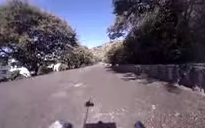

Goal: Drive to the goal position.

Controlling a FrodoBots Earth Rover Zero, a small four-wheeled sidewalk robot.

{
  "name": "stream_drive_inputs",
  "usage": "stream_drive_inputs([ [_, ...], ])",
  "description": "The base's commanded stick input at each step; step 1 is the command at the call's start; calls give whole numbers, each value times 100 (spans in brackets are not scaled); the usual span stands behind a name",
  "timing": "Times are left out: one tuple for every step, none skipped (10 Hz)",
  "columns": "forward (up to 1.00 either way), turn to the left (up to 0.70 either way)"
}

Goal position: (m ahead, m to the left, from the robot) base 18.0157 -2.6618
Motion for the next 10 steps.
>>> stream_drive_inputs([
  [50, 0],
  [50, 0],
  [50, 0],
  [50, 0],
  [50, 0],
  [50, 0],
  [50, 0],
  [50, 0],
  [50, 0],
  [50, 0],
])
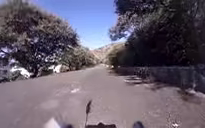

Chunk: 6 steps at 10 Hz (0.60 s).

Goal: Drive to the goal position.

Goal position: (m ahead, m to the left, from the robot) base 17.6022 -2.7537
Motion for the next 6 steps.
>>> stream_drive_inputs([
  [50, 0],
  [50, -3],
  [50, -22],
  [50, -41],
  [50, -50],
  [50, -50],
])
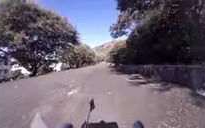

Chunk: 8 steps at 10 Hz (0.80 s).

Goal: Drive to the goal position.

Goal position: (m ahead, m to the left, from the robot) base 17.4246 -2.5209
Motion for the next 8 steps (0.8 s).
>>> stream_drive_inputs([
  [50, -50],
  [50, -4],
  [50, -2],
  [50, 0],
  [50, 0],
  [50, 0],
  [50, 0],
  [50, 0],
])
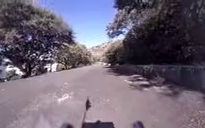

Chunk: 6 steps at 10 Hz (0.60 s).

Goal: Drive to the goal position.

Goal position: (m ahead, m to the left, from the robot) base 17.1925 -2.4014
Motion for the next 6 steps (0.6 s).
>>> stream_drive_inputs([
  [50, 0],
  [50, 0],
  [50, 0],
  [50, 0],
  [50, 0],
  [50, 0],
])
